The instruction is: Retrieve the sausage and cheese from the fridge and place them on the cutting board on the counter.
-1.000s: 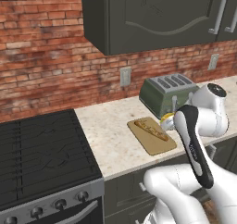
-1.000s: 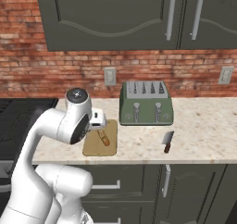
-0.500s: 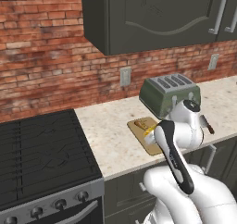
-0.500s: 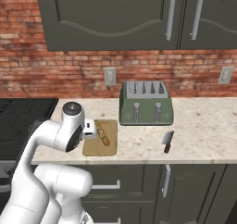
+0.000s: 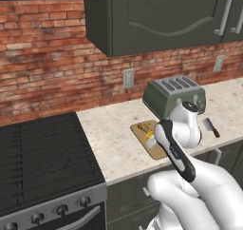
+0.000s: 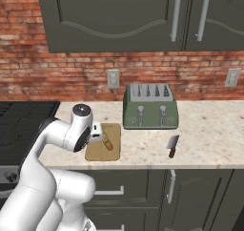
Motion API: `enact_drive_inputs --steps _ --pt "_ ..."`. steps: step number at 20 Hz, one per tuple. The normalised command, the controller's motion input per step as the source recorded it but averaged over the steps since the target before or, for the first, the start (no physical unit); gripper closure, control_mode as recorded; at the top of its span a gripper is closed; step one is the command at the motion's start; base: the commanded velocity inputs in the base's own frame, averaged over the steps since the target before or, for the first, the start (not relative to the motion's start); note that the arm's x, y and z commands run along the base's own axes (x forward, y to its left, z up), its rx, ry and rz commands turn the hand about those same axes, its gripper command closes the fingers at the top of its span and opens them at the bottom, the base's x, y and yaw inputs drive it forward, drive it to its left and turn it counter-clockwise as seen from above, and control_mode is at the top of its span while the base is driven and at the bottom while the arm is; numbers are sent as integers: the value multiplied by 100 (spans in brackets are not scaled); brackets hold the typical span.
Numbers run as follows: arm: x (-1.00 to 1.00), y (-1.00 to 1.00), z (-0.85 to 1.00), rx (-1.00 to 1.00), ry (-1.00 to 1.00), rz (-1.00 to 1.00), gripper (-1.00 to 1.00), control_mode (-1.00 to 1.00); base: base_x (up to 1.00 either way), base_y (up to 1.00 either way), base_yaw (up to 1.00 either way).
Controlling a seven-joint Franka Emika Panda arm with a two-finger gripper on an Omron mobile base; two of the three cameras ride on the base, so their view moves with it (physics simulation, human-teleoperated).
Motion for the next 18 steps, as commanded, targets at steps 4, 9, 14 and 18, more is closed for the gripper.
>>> enact_drive_inputs --steps 4,9,14,18 --pt "0 -1 -30 0 1 10 100 -100 0 0 0" --pt "2 -14 -31 0 4 8 100 -100 0 0 0" --pt "11 -16 -20 0 2 4 100 -100 0 0 0" --pt "24 -3 -20 -1 1 4 100 -100 0 0 0"
